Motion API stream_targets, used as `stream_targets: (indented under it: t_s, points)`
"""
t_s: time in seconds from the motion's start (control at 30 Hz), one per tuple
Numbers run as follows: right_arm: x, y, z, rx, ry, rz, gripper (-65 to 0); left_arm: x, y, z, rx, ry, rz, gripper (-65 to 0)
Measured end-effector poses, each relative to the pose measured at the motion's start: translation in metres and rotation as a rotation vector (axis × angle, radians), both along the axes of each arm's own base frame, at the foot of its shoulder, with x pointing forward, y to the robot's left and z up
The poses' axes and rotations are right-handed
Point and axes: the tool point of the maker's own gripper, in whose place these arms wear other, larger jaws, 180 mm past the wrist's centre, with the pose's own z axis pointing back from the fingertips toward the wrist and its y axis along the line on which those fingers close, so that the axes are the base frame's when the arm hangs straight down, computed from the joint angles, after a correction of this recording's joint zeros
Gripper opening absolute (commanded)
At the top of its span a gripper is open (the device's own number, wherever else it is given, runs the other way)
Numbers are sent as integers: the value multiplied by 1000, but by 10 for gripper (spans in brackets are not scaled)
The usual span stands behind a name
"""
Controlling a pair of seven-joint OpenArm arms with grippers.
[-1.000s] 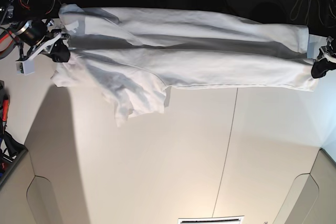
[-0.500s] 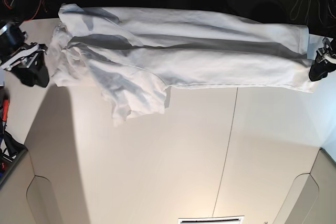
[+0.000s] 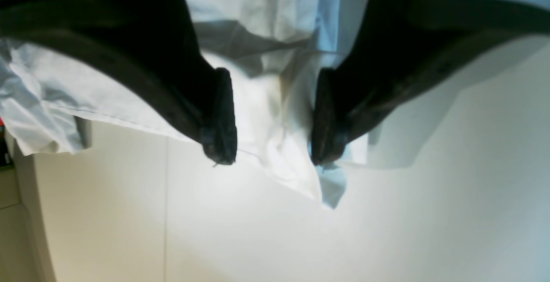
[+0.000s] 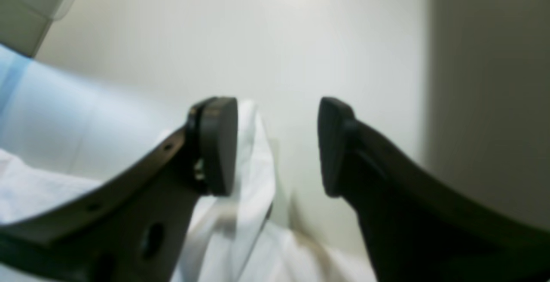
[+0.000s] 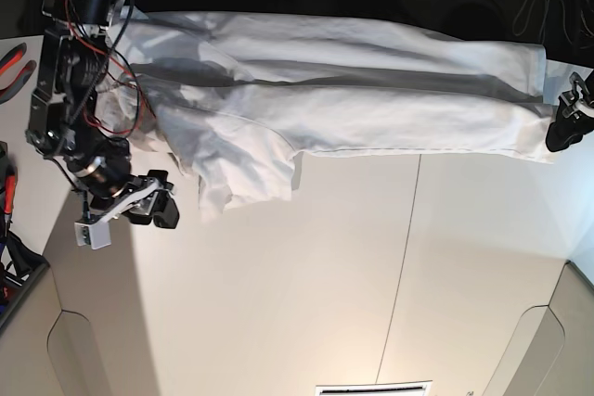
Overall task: Layout the t-shirt on the table in an organized manner, then fold the t-shirt properly
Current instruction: 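Grasp the loose sleeve with the right gripper and fold it inward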
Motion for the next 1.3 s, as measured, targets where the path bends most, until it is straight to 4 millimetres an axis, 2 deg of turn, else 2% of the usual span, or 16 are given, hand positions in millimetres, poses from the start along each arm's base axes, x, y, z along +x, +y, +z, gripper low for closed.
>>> stream_targets:
  t_s: [0.07,0.1,0.2,0.4,0.53,0.63,0.73,0.8,0.87,0.93,0.97,1.0,1.1,1.23,1.27,1.3]
  points:
    - [11,-2,-24,-1,54,-35,-360,0,0,0,1,3,-1,-332]
    - [15,0,-31,16,67,-39,-395,0,0,0,1,3,0,-332]
    - [19,10,-41,42,101,-6,-650,0,-1,-1,-2,1,1,-332]
    - [22,38,-15,111,73,78,-650,-1,-2,-2,-5,1,1,-332]
    - [24,47,31,101,-50,111,-650,-1,-2,-2,-5,2,1,-332]
    - [11,56,56,71,-108,141,-650,-1,-2,-2,-6,2,1,-332]
    - [-15,77,63,70,-129,207,-650,0,-2,-1,-8,-1,2,-332]
    - [-27,86,58,32,-123,238,-650,0,-2,-1,-8,-1,2,-332]
    - [-23,77,52,-57,-148,210,-642,0,-2,-1,-8,-1,2,-332]
    - [-10,63,54,-85,-194,122,-392,0,-2,-1,-8,-1,2,-332]
    - [-4,55,53,-99,-205,83,-302,0,-2,-1,-8,-2,2,-332]
    - [1,51,51,-103,-199,55,-270,0,-2,-1,-8,-2,2,-332]
    - [14,43,27,-96,-117,4,-270,0,-2,-1,-9,-3,2,-332]
    - [27,63,-7,39,-5,27,-302,0,-2,-1,-10,-4,3,-332]
    - [28,70,-13,79,21,48,-382,0,-2,-1,-9,-3,3,-332]
    - [25,79,-20,107,57,86,-529,0,-2,-1,-9,-3,3,-332]
